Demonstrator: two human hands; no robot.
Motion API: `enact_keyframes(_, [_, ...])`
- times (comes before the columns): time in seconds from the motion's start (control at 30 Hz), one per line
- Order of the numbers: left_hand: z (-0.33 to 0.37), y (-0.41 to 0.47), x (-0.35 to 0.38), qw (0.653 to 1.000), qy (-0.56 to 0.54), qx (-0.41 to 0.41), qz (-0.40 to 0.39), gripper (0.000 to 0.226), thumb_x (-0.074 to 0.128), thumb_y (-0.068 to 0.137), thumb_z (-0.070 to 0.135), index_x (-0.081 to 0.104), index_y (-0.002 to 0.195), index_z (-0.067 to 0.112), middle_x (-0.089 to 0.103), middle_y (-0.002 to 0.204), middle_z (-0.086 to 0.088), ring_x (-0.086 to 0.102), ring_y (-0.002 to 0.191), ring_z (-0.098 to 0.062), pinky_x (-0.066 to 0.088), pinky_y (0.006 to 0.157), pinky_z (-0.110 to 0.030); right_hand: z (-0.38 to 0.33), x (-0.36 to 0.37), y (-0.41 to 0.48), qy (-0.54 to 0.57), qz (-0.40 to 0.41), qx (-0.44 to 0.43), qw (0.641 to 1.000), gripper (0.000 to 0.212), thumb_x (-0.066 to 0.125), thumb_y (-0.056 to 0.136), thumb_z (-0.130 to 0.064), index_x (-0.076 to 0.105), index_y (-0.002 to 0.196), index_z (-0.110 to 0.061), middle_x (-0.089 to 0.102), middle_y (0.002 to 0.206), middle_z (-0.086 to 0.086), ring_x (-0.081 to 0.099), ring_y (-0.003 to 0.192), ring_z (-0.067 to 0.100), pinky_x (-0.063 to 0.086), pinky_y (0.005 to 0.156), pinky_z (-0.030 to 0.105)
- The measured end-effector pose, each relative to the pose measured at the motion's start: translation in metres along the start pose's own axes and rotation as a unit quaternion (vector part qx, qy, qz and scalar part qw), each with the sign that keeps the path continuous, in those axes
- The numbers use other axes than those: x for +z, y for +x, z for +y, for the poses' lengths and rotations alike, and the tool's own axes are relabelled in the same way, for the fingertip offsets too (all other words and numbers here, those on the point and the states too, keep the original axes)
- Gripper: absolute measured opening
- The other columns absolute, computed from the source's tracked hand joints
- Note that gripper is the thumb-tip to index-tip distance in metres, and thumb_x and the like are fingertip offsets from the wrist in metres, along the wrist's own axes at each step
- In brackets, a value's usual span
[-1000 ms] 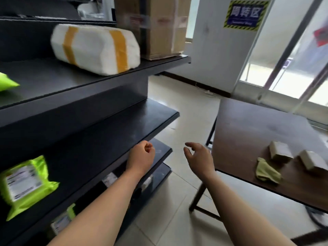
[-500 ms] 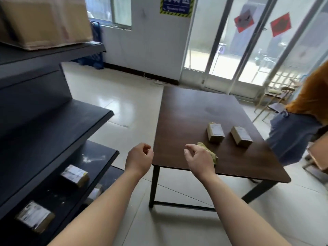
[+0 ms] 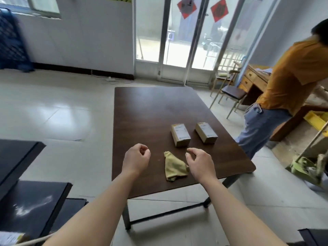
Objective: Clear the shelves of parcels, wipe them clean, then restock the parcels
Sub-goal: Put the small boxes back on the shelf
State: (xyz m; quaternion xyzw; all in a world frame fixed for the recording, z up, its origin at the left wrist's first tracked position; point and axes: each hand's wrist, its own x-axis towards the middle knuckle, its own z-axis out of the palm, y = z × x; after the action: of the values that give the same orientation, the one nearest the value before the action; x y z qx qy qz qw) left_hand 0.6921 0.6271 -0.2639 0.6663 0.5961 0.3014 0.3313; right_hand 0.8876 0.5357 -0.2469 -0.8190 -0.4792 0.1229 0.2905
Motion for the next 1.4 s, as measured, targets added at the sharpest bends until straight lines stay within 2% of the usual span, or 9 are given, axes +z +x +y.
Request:
enact_keyframes(0.2, [0.039, 0.061, 0.041, 0.998, 0.002, 0.029, -0.057, 0.012, 0.060, 0.088, 0.025, 0.067, 0.096, 0.018, 0.062, 0.082, 0.010, 0.056, 0.077, -0.008, 0.037, 0.064, -0.017, 0.020, -0.012, 0.050, -0.001, 0.041, 0.055, 0.998, 0.032, 0.056, 0.095, -0.029, 0.066, 0.122, -0.017, 0.065, 0.124, 0.001, 0.058, 0.116, 0.018, 0.042, 0.096, 0.027])
enact_keyframes(0.33, [0.053, 0.084, 0.074, 0.994, 0.001, 0.025, -0.104, 0.014, 0.061, 0.088, 0.025, 0.066, 0.098, 0.017, 0.064, 0.087, 0.007, 0.059, 0.083, -0.012, 0.043, 0.073, -0.024, 0.043, -0.012, 0.072, -0.002, 0.046, 0.089, 0.995, 0.031, 0.056, 0.095, -0.029, 0.066, 0.122, -0.018, 0.065, 0.124, 0.000, 0.058, 0.115, 0.017, 0.042, 0.093, 0.024])
enact_keyframes(0.53, [0.067, 0.126, 0.140, 0.990, 0.022, -0.010, -0.138, 0.014, 0.063, 0.086, 0.026, 0.059, 0.097, 0.017, 0.064, 0.092, 0.003, 0.059, 0.084, -0.015, 0.048, 0.075, -0.029, 0.091, -0.013, 0.132, -0.014, 0.024, 0.110, 0.994, 0.032, 0.056, 0.095, -0.030, 0.065, 0.124, -0.018, 0.064, 0.126, 0.000, 0.057, 0.116, 0.017, 0.042, 0.092, 0.023])
enact_keyframes(0.63, [0.078, 0.149, 0.178, 0.987, 0.047, -0.043, -0.145, 0.025, 0.064, 0.085, 0.026, 0.059, 0.106, 0.014, 0.062, 0.096, 0.001, 0.060, 0.088, -0.018, 0.049, 0.077, -0.029, 0.119, -0.016, 0.174, -0.026, 0.008, 0.101, 0.995, 0.032, 0.057, 0.094, -0.028, 0.065, 0.123, -0.017, 0.063, 0.126, 0.001, 0.057, 0.116, 0.019, 0.042, 0.096, 0.027])
enact_keyframes(0.73, [0.087, 0.171, 0.215, 0.980, 0.089, -0.091, -0.154, 0.036, 0.065, 0.083, 0.031, 0.057, 0.116, 0.017, 0.057, 0.115, -0.006, 0.057, 0.105, -0.026, 0.049, 0.091, -0.038, 0.147, -0.017, 0.216, -0.044, -0.018, 0.086, 0.995, 0.034, 0.057, 0.094, -0.028, 0.065, 0.124, -0.016, 0.060, 0.130, 0.002, 0.054, 0.118, 0.020, 0.043, 0.100, 0.030])
enact_keyframes(1.1, [0.091, 0.226, 0.327, 0.939, 0.224, -0.213, -0.154, 0.082, 0.070, 0.072, 0.061, 0.034, 0.136, 0.024, 0.014, 0.149, -0.014, 0.021, 0.136, -0.034, 0.030, 0.108, -0.048, 0.219, 0.013, 0.327, -0.103, -0.113, 0.071, 0.986, 0.049, 0.054, 0.095, -0.033, 0.046, 0.142, -0.023, 0.030, 0.154, 0.006, 0.027, 0.141, 0.022, 0.025, 0.116, 0.035])
enact_keyframes(1.17, [0.086, 0.233, 0.343, 0.933, 0.219, -0.237, -0.160, 0.083, 0.073, 0.071, 0.058, 0.031, 0.134, 0.022, 0.013, 0.148, -0.017, 0.023, 0.135, -0.035, 0.032, 0.106, -0.049, 0.228, 0.022, 0.339, -0.110, -0.131, 0.072, 0.983, 0.054, 0.055, 0.094, -0.035, 0.042, 0.145, -0.024, 0.025, 0.156, 0.008, 0.022, 0.144, 0.023, 0.021, 0.118, 0.036])
enact_keyframes(1.3, [0.077, 0.237, 0.360, 0.934, 0.215, -0.245, -0.146, 0.067, 0.075, 0.072, 0.046, 0.029, 0.115, 0.024, 0.023, 0.132, -0.013, 0.037, 0.119, -0.034, 0.041, 0.097, -0.046, 0.242, 0.041, 0.356, -0.146, -0.161, 0.064, 0.974, 0.069, 0.060, 0.088, -0.043, 0.031, 0.149, -0.027, 0.020, 0.153, 0.013, 0.019, 0.144, 0.028, 0.020, 0.118, 0.038])
enact_keyframes(1.4, [0.072, 0.240, 0.360, 0.933, 0.218, -0.250, -0.140, 0.063, 0.073, 0.069, 0.046, 0.027, 0.107, 0.026, 0.026, 0.121, -0.008, 0.041, 0.109, -0.031, 0.042, 0.091, -0.042, 0.248, 0.054, 0.364, -0.172, -0.192, 0.074, 0.963, 0.083, 0.061, 0.086, -0.052, 0.016, 0.152, -0.031, 0.005, 0.157, 0.017, 0.006, 0.147, 0.032, 0.013, 0.120, 0.042])
